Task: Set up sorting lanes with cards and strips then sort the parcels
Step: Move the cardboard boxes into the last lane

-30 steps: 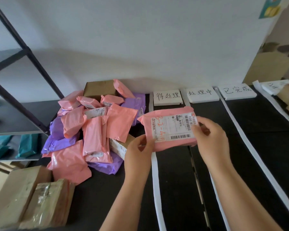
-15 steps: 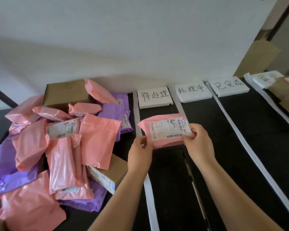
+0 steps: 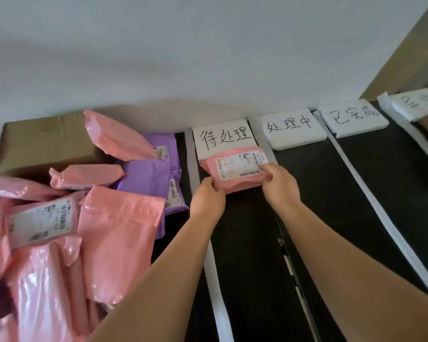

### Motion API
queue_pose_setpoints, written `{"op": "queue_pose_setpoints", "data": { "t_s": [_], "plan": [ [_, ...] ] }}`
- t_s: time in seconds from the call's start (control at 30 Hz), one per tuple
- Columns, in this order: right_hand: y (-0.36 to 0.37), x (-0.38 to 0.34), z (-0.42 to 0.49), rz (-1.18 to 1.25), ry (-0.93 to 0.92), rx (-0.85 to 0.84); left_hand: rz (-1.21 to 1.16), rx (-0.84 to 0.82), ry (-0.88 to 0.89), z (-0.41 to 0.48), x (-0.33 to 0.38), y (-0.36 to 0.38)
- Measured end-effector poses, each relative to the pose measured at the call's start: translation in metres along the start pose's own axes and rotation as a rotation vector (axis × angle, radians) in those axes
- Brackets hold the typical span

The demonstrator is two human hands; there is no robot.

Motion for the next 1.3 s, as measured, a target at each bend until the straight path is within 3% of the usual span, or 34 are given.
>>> {"op": "queue_pose_setpoints", "data": {
  "t_s": [0.1,0.2,0.5,0.9,1.13,1.3],
  "plan": [
    [0.013,0.002,0.001,-0.083,-0.058,-0.094,0.032,-0.068,0.009,0.000,-0.001,0.007],
    [0.010,0.003,-0.005,-0.126,-0.074,-0.068,0.068,-0.089,0.033,-0.008,0.001,0.009],
    [-0.034,-0.027,-0.075,-0.018,-0.135,-0.004,0.058,0.046,0.019,-0.078,0.002,-0.015],
    [-0.078,-0.075,-0.250,0.056,-0.523,-0.142,-0.008,0.275,0.129,-0.263,0.001,-0.087],
    [-0.059,-0.098,-0.343,0.070,-0.631,-0.241,-0.291,0.517,-0.071,-0.377,-0.082,-0.132],
    [-0.017,-0.106,-0.400,0.087,-0.623,-0.360,-0.263,0.588,-0.141,-0.423,-0.137,-0.165]
  ]
}}
Point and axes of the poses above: each hand's wrist, its own z-axis towards the middle knuckle, its own y-axis out of the palm, x = y × z, the point moved 9 cm from there along z, towards the middle knuckle, and after that the axes turned 6 degrees about y, right-handed, at the moved point
